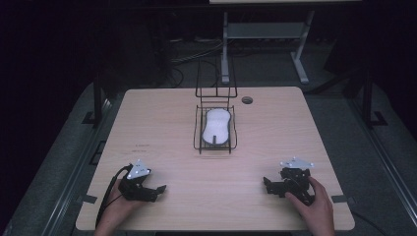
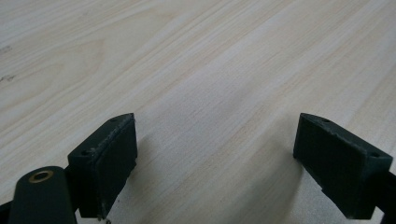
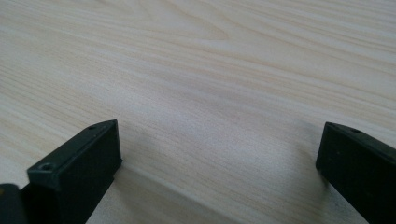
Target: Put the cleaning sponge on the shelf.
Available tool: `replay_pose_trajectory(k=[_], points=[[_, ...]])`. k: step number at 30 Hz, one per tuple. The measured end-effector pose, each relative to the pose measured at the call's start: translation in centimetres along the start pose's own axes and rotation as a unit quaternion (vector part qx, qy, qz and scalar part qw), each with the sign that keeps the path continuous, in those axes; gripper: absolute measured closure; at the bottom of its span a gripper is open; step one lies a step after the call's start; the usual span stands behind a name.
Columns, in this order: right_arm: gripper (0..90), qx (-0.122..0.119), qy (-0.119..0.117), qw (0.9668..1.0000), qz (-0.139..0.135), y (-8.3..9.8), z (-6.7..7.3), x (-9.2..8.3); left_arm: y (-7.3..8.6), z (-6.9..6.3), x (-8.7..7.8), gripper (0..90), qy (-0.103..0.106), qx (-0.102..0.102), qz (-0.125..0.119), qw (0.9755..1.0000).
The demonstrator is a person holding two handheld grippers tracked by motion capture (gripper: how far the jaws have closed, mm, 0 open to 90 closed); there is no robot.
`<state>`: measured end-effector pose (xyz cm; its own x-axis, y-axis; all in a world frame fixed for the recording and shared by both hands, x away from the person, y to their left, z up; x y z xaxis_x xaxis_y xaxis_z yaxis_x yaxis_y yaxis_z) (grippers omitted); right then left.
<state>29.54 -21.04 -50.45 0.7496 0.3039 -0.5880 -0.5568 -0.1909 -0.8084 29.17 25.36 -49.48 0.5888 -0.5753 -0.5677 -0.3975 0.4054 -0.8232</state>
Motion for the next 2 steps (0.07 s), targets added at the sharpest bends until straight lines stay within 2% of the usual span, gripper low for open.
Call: replay_pose_trajectory(k=[2], points=[[0.0, 0.0, 0.0, 1.0, 0.0, 0.0, -0.01, 0.01, 0.12, 0.04, -0.05, 12.7, 0.003, 0.0, -0.005, 1.0]])
Point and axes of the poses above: each handheld gripper's, and its own axes: x roughly forward along the jaws, y roughly out of its underside, z roughly to its left, the point moved 3 cm from there along x, roughly forward along the jaws, and after that the axes turned 10 degrees about -z, right-handed, at the moved point
